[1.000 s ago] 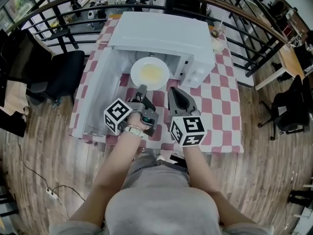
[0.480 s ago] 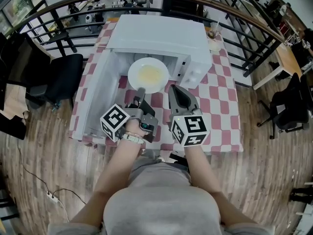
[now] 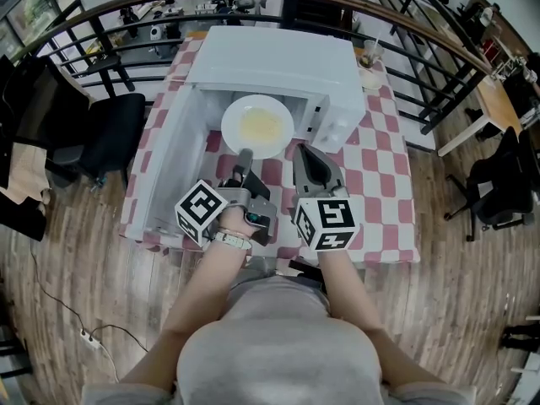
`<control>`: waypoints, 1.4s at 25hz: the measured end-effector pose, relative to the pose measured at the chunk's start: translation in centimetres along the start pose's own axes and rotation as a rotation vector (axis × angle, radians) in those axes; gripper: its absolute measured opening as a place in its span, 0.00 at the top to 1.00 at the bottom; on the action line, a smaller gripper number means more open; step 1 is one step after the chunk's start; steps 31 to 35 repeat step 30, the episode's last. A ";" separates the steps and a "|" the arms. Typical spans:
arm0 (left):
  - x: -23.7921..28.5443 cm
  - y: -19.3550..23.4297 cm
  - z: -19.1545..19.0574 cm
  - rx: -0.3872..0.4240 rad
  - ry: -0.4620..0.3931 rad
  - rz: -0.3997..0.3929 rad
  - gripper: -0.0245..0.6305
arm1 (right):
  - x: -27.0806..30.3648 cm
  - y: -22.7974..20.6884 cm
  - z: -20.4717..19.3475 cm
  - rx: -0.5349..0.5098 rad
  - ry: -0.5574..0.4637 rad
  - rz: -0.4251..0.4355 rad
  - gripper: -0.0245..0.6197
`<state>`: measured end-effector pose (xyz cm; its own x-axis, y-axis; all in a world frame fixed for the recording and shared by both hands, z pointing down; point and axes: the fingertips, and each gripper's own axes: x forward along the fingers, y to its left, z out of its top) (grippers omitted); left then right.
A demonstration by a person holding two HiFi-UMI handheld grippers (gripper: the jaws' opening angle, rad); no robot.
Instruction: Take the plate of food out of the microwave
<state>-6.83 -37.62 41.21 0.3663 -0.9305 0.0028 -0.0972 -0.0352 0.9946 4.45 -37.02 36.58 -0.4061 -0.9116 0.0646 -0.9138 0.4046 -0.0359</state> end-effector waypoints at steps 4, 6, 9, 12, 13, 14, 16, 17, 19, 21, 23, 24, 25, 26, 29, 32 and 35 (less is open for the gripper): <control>-0.1 -0.5 0.2 0.024 -0.018 -0.015 0.94 | 0.0 0.0 0.4 -0.018 -0.024 -0.019 0.92; 0.0 -0.7 0.3 0.030 -0.023 -0.024 0.94 | 0.0 0.1 0.5 -0.029 -0.028 -0.023 0.92; 0.0 -1.0 0.3 0.035 -0.030 -0.039 0.94 | 0.1 0.2 0.6 -0.040 -0.034 -0.028 0.92; 0.2 -1.2 0.3 0.038 -0.033 -0.049 0.94 | 0.0 0.1 0.8 -0.045 -0.040 -0.031 0.92; 0.3 -1.2 0.3 0.037 -0.033 -0.052 0.94 | 0.1 0.0 0.8 -0.045 -0.041 -0.032 0.92; 0.4 -1.3 0.3 0.037 -0.033 -0.054 0.94 | 0.1 -0.2 0.8 -0.044 -0.041 -0.034 0.92; 0.7 -1.4 0.2 0.037 -0.031 -0.057 0.94 | 0.1 -0.5 0.8 -0.038 -0.042 -0.039 0.92; 0.8 -1.4 0.1 0.037 -0.030 -0.058 0.94 | 0.1 -0.6 0.8 -0.036 -0.042 -0.042 0.92; 0.9 -1.5 0.1 0.038 -0.029 -0.061 0.94 | 0.1 -0.6 0.9 -0.040 -0.043 -0.048 0.92; 1.0 -1.7 0.1 0.038 -0.028 -0.065 0.94 | 0.1 -0.6 1.0 -0.046 -0.045 -0.052 0.92; 1.2 -1.8 0.0 0.040 -0.027 -0.070 0.94 | 0.2 -0.6 0.9 -0.048 -0.045 -0.051 0.92; 1.2 -1.9 0.0 0.042 -0.026 -0.072 0.94 | 0.2 -0.6 0.8 -0.047 -0.045 -0.050 0.92; 1.3 -1.9 0.0 0.043 -0.026 -0.074 0.94 | 0.2 -0.7 0.8 -0.044 -0.045 -0.050 0.92; 1.4 -1.9 -0.1 0.045 -0.025 -0.076 0.94 | 0.2 -0.8 0.8 -0.043 -0.044 -0.051 0.92; 1.6 -2.1 -0.2 0.049 -0.023 -0.080 0.94 | 0.2 -1.0 0.8 -0.042 -0.045 -0.054 0.92; 1.7 -2.1 -0.2 0.050 -0.023 -0.082 0.94 | 0.2 -1.1 0.8 -0.042 -0.045 -0.054 0.92; 1.7 -2.1 -0.2 0.050 -0.023 -0.082 0.94 | 0.2 -1.1 0.8 -0.042 -0.045 -0.054 0.92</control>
